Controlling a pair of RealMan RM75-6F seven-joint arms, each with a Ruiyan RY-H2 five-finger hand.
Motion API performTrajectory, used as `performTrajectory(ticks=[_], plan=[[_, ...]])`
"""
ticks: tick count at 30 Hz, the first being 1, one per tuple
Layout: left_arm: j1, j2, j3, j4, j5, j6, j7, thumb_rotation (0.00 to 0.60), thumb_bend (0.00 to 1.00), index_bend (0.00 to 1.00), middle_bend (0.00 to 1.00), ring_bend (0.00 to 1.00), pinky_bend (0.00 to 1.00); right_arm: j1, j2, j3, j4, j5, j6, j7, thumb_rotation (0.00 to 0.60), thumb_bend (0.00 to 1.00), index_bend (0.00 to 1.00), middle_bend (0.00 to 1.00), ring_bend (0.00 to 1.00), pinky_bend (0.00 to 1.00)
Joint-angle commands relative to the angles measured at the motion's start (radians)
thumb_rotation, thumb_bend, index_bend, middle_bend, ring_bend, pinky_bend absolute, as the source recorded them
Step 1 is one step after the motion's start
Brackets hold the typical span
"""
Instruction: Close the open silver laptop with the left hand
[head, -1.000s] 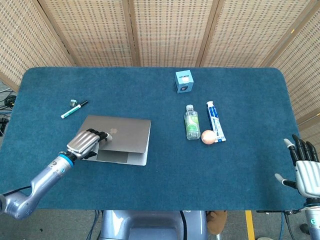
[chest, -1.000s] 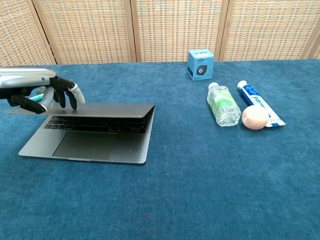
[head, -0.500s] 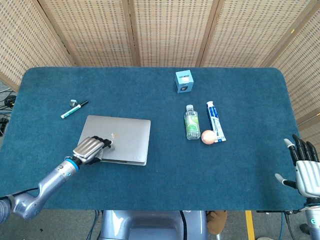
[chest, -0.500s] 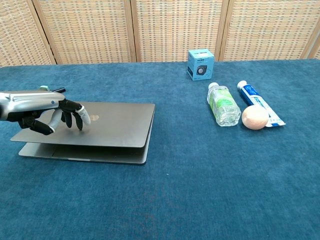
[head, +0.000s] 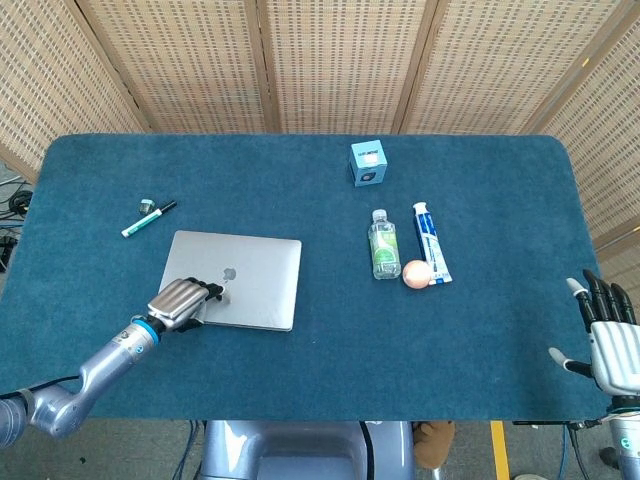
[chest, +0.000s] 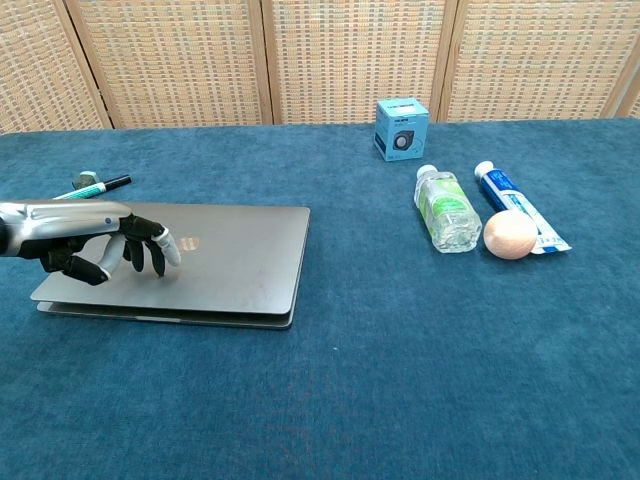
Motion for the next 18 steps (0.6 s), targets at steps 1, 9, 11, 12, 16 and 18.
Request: performTrajectory(ticks=[1,9,11,12,16,18], plan=[[0.0,-0.004,0.002,0.005,0.0,-0.002,0.0,0.6,1.0,0.26,0.33,0.32,0.25,0.0,0.0,0.0,0.0,0.0,-0.001,0.001,0.6,0.0,0.08,0.0,0.0,0.0],[0.003,0.023,-0.011,-0.025,0.007,0.008,-0.029,0.6,1.0,0.26,0.33,0.32,0.25,-0.001,0.004,0.0,-0.002,-0.001,0.0,0.009,0.6,0.0,0.08,0.0,0.0,0.0],[0.011,0.043,-0.021,-0.046,0.029,0.038,-0.054,0.6,1.0,0.26,0.33,0.32,0.25,-0.001,0.005,0.0,-0.001,-0.002,0.002,0.011,0.6,0.0,0.08,0.0,0.0,0.0],[0.019,0.057,-0.028,-0.059,0.046,0.067,-0.069,0.6,1.0,0.26,0.33,0.32,0.25,-0.001,0.005,0.0,-0.002,-0.003,0.003,0.012,0.6,0.0,0.08,0.0,0.0,0.0],[0.063,0.107,-0.051,-0.09,0.11,0.202,-0.094,0.6,1.0,0.26,0.21,0.19,0.19,-0.001,0.007,-0.001,-0.004,-0.005,0.003,0.015,0.6,0.0,0.08,0.0,0.0,0.0],[0.114,0.148,-0.077,-0.109,0.121,0.336,-0.061,0.6,0.93,0.24,0.09,0.06,0.08,-0.002,0.008,-0.002,-0.007,-0.01,0.006,0.016,0.6,0.0,0.08,0.0,0.0,0.0]])
